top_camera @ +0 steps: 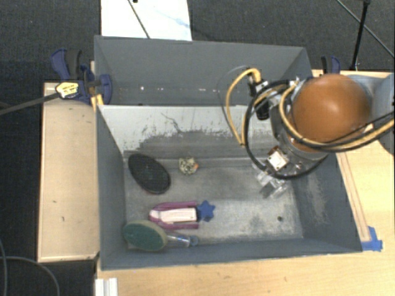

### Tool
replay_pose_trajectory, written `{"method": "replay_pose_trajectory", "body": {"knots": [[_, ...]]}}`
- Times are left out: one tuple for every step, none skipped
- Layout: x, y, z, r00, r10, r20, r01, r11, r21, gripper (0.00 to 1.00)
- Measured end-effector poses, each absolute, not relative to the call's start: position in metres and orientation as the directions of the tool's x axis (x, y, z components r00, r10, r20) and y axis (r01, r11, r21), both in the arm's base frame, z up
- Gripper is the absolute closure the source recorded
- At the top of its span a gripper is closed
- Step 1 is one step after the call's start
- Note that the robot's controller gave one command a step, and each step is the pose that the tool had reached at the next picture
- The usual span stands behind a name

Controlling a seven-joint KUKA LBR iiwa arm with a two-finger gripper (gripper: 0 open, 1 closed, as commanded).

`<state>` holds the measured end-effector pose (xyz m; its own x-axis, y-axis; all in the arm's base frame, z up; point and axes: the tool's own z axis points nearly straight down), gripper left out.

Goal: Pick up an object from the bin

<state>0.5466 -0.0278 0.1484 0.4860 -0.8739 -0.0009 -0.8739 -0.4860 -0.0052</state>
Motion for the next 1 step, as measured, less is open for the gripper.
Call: {"method": "replay_pose_trajectory", "body": {"knots": [[0.5442, -0.0450, 0.3126, 0.726, -0.688, 0.003, -0.688, -0.726, -0.004, 1.00]]}}
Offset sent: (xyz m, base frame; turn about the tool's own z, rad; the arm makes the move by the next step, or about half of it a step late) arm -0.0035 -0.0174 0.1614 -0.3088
